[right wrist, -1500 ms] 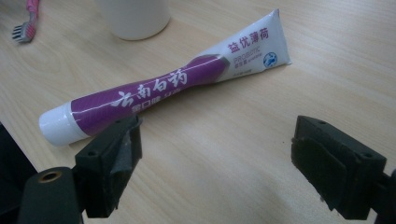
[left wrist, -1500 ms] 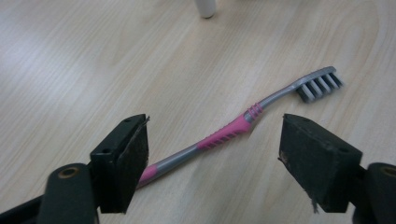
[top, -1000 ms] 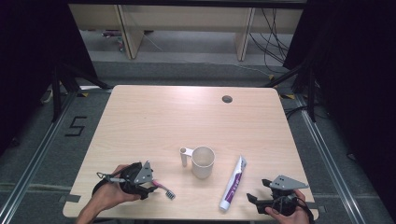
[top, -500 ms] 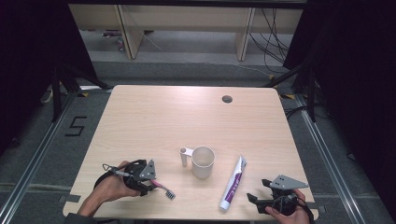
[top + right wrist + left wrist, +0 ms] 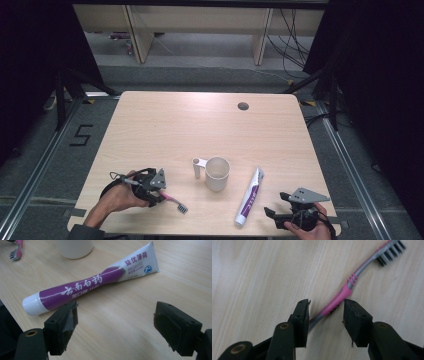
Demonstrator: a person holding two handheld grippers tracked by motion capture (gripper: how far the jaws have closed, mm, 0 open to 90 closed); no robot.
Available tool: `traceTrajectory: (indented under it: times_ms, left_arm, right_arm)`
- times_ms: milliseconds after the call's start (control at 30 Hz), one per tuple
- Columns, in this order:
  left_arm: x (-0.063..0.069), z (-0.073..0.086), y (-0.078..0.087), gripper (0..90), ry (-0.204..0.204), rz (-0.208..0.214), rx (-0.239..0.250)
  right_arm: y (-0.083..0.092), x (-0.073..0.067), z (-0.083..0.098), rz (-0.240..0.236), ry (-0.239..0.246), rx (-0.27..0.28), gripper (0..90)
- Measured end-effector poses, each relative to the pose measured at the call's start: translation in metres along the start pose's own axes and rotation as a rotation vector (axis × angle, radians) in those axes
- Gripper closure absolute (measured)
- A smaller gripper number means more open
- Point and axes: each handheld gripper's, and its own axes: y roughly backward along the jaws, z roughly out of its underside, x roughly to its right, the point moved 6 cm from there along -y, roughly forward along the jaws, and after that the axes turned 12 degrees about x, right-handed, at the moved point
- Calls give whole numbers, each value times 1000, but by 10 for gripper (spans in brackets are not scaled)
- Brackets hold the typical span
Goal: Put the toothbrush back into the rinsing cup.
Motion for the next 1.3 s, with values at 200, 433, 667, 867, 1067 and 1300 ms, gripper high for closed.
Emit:
traceTrajectory:
  times_ms: [200, 433, 667, 867, 1067, 1300]
  left_arm:
    - [2, 2, 0, 589, 22, 14, -13]
    - [7, 3, 2, 675, 38, 41, -54]
    - [10, -1, 2, 758, 71, 61, -115]
    - [12, -4, 0, 795, 108, 66, -151]
    - [11, -6, -1, 814, 122, 75, -190]
    - [11, -10, -4, 823, 141, 58, -232]
  right_arm:
    - [0, 0, 0, -3, -9, -4, 207]
    - [-1, 0, 1, -1, -1, -3, 209]
    - [0, 0, 1, -2, -2, -5, 210]
    - [0, 0, 1, -5, 0, -9, 210]
    - [-1, -1, 2, -11, -6, -17, 211]
    - [-2, -1, 2, -14, 2, -19, 216]
